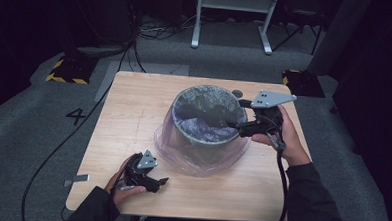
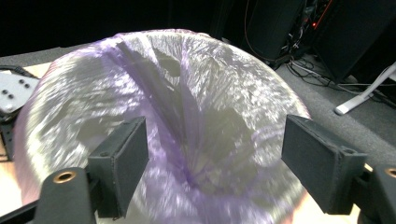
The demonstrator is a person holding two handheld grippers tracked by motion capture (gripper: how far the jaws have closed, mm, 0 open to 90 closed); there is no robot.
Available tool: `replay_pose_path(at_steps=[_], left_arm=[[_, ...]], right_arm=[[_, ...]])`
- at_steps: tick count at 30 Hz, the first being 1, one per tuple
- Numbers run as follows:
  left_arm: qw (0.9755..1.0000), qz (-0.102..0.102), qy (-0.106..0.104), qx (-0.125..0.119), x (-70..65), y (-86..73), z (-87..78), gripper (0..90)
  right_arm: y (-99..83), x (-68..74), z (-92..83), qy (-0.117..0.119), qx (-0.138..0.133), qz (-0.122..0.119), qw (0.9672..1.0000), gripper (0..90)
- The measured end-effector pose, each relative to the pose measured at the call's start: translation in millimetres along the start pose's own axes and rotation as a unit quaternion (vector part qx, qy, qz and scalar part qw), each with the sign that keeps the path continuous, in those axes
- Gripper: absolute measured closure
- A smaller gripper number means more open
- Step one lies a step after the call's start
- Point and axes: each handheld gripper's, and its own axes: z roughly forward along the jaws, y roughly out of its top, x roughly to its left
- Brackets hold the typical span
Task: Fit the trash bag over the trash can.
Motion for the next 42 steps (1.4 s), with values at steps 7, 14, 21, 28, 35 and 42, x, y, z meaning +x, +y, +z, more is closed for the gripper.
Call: replay_pose_path(at_steps=[7, 14, 21, 28, 35, 42], left_arm=[[1.0000, 0.000, 0.000, 0.000, 0.0, 0.0, 0.0, 14.4], [1.0000, 0.000, 0.000, 0.000, 0.0, 0.0, 0.0, 14.5], [1.0000, 0.001, -0.001, 0.000, 0.2, 0.3, 0.2, 14.2], [1.0000, 0.001, -0.001, 0.002, 0.0, 0.5, 0.3, 14.1], [1.0000, 0.002, -0.001, 0.002, 0.0, 0.6, 0.3, 14.0], [1.0000, 0.002, -0.001, 0.002, -0.1, 0.6, 0.3, 14.0]], right_arm=[[-17.5, 1.2, -17.2, -0.022, 0.003, 0.000, 0.9998, 23.0], [-40.9, 8.3, -32.5, -0.039, 0.005, -0.004, 0.9992, 22.5], [-73.6, 23.0, -38.7, -0.072, 0.027, -0.014, 0.9969, 21.5], [-121.6, 37.1, -32.3, -0.076, 0.059, -0.012, 0.9952, 20.8], [-160.6, 40.4, -23.4, -0.076, 0.093, 0.002, 0.9927, 20.6], [-193.1, 38.8, -17.7, -0.075, 0.129, 0.010, 0.9888, 20.6]])
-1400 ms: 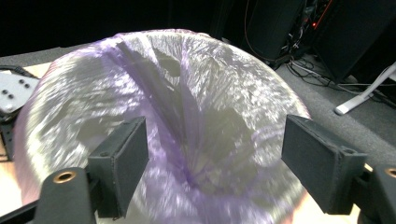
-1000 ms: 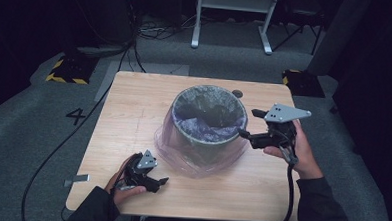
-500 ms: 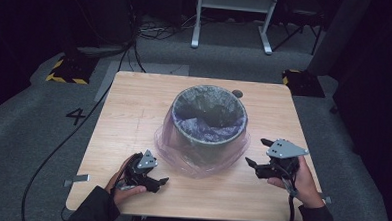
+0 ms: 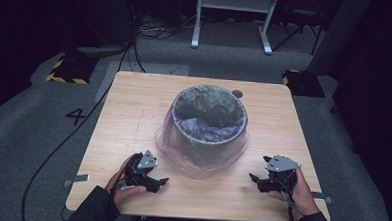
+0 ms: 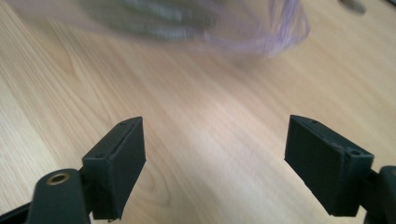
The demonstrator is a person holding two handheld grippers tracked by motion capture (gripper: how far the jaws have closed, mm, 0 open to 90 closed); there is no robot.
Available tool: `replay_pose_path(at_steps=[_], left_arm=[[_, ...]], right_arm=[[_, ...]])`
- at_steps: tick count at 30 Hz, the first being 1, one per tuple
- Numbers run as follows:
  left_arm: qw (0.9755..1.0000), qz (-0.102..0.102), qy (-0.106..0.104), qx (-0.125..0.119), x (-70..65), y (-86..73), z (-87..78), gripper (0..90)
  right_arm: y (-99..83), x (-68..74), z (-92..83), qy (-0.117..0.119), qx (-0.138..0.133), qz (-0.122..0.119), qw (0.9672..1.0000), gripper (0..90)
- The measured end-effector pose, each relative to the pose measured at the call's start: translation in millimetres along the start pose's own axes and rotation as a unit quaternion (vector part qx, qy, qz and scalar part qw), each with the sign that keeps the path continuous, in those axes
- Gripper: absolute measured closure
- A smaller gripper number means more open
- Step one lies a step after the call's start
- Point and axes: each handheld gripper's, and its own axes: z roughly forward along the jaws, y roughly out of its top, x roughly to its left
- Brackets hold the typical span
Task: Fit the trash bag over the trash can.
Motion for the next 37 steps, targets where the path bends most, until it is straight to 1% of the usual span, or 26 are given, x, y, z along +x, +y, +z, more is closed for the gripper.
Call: replay_pose_path(at_steps=[4, 7, 9, 10, 12, 13, 17, 21, 22, 23, 24, 27, 37], left_arm=[[1.0000, 0.001, -0.001, 0.000, 0.0, 0.1, 0.0, 14.0], [1.0000, 0.001, -0.001, 0.000, 0.0, 0.1, 0.1, 14.0], [1.0000, 0.001, -0.002, 0.000, 0.1, 0.1, 0.2, 14.0], [1.0000, 0.002, -0.002, 0.000, 0.0, 0.0, 0.1, 14.0], [1.0000, 0.003, -0.003, -0.001, 0.0, 0.1, 0.2, 14.0], [1.0000, 0.003, -0.003, 0.000, -0.1, 0.0, 0.1, 14.0], [1.0000, 0.003, -0.004, 0.000, -0.3, 0.0, 0.1, 14.0], [1.0000, 0.004, -0.005, -0.001, -0.4, -0.1, 0.1, 14.0], [1.0000, 0.004, -0.005, -0.001, -0.4, -0.1, 0.1, 14.0], [1.0000, 0.004, -0.005, -0.001, -0.5, -0.1, 0.1, 14.0], [1.0000, 0.004, -0.005, -0.001, -0.5, -0.2, 0.1, 14.0], [1.0000, 0.004, -0.005, -0.001, -0.5, -0.2, 0.1, 14.0], [1.0000, 0.006, -0.007, 0.001, 0.0, 0.4, 0.5, 13.3]], right_arm=[[-15.2, -2.0, 3.3, 0.004, 0.012, 0.014, 0.9998, 20.6], [-24.7, -3.6, 3.8, 0.015, 0.010, 0.033, 0.9993, 20.6], [-26.9, -3.7, 4.1, 0.016, 0.012, 0.037, 0.9991, 20.6], [-33.3, -4.2, 4.1, 0.021, 0.013, 0.045, 0.9987, 20.6], [-36.1, -4.5, 3.9, 0.023, 0.014, 0.048, 0.9985, 20.6], [-41.3, -5.0, 2.8, 0.026, 0.013, 0.057, 0.9979, 20.6], [-51.6, -8.3, 0.5, 0.031, 0.010, 0.074, 0.9967, 20.0], [-61.9, -13.9, -2.2, 0.038, -0.002, 0.104, 0.9938, 18.4], [-64.4, -15.5, -2.6, 0.038, -0.005, 0.111, 0.9931, 17.7], [-64.4, -15.5, -2.6, 0.038, -0.005, 0.111, 0.9931, 17.7], [-67.7, -17.7, -3.9, 0.035, -0.006, 0.122, 0.9919, 17.3], [-69.3, -19.9, -4.7, 0.031, -0.005, 0.127, 0.9914, 16.5], [-68.9, -20.6, -3.7, 0.032, -0.004, 0.124, 0.9917, 15.3]])
